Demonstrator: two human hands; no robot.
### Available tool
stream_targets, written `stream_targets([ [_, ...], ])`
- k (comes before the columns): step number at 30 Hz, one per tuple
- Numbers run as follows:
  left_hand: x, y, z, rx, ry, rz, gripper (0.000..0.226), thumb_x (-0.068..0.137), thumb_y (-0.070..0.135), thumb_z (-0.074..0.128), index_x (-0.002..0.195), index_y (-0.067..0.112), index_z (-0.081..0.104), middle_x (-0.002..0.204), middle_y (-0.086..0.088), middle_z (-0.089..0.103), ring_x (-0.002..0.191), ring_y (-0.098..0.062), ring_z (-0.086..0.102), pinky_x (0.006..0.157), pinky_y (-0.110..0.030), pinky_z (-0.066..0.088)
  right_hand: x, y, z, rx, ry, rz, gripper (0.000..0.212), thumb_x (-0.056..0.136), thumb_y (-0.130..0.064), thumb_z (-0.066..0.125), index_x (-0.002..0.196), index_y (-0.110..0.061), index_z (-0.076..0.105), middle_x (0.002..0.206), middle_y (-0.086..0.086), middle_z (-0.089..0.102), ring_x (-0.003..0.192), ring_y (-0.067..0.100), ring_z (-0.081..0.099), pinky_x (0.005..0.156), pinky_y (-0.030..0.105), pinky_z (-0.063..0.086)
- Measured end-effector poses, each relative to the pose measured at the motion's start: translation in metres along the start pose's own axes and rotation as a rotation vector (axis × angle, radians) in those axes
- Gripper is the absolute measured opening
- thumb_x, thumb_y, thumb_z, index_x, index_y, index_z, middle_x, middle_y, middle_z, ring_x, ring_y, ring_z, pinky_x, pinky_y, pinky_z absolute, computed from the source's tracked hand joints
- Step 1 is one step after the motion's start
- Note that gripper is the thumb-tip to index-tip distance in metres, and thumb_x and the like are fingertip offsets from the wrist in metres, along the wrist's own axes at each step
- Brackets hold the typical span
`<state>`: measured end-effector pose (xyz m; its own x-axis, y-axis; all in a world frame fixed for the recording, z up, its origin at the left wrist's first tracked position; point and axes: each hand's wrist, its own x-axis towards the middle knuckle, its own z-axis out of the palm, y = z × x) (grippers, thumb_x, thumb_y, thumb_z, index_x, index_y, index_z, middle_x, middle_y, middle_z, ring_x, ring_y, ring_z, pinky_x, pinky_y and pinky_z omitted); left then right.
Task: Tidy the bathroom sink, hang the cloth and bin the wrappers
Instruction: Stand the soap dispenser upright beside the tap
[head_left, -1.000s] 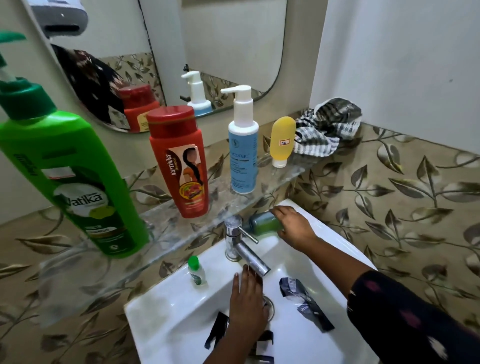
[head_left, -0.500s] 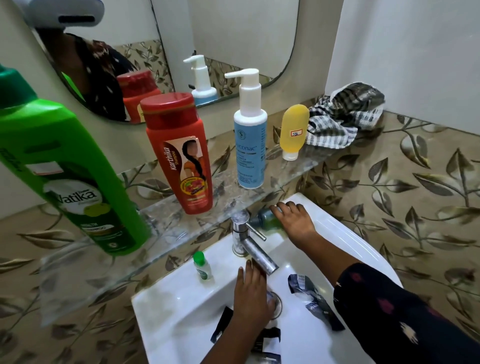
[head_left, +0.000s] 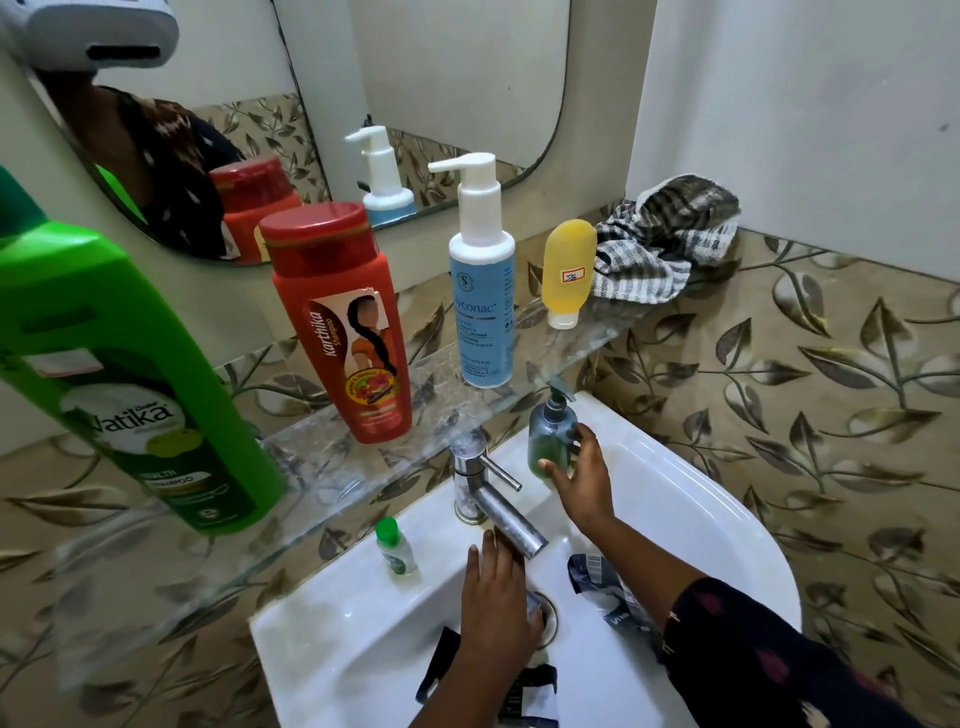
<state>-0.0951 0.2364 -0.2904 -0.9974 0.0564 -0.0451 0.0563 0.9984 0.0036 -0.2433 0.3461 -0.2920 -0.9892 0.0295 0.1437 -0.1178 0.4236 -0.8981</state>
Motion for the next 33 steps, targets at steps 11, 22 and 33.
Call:
stream_targets([
  [11,0.003,-0.006,0.01,0.056,-0.135,0.052,0.086,0.084,0.048,0.049,0.146,0.001,0.011,0.157,-0.02,0.009,0.144,-0.037,0.002,0.117,-0.05,0.0,0.005,0.002,-0.001,-0.054,-0.096,0.075,0.078,0.08,-0.005,0.069,0.143,-0.003,0.021,0.146,0.018,0.04,0.131,0.033,0.043,0.105,0.035,0.039],
  [22,-0.009,-0.005,0.008,-0.018,0.081,0.083,0.084,0.019,0.051,0.082,0.09,0.006,0.076,0.095,-0.014,0.075,0.091,-0.029,0.071,0.113,-0.039,-0.002,0.047,-0.104,-0.103,-0.051,0.596,-0.469,0.061,0.078,0.011,0.051,0.134,-0.01,0.042,0.141,0.019,0.033,0.107,0.028,0.054,0.076,0.03,0.054],
  [33,-0.035,0.033,0.005,-0.041,0.134,0.337,0.05,0.095,0.033,0.019,0.093,0.024,0.069,0.097,0.003,0.076,0.09,-0.01,0.071,0.116,-0.038,0.004,0.09,-0.125,-0.155,-0.811,0.14,-0.445,0.029,0.083,-0.005,0.056,0.113,-0.01,0.056,0.114,0.014,0.06,0.105,0.033,0.053,0.075,0.039,0.048],
])
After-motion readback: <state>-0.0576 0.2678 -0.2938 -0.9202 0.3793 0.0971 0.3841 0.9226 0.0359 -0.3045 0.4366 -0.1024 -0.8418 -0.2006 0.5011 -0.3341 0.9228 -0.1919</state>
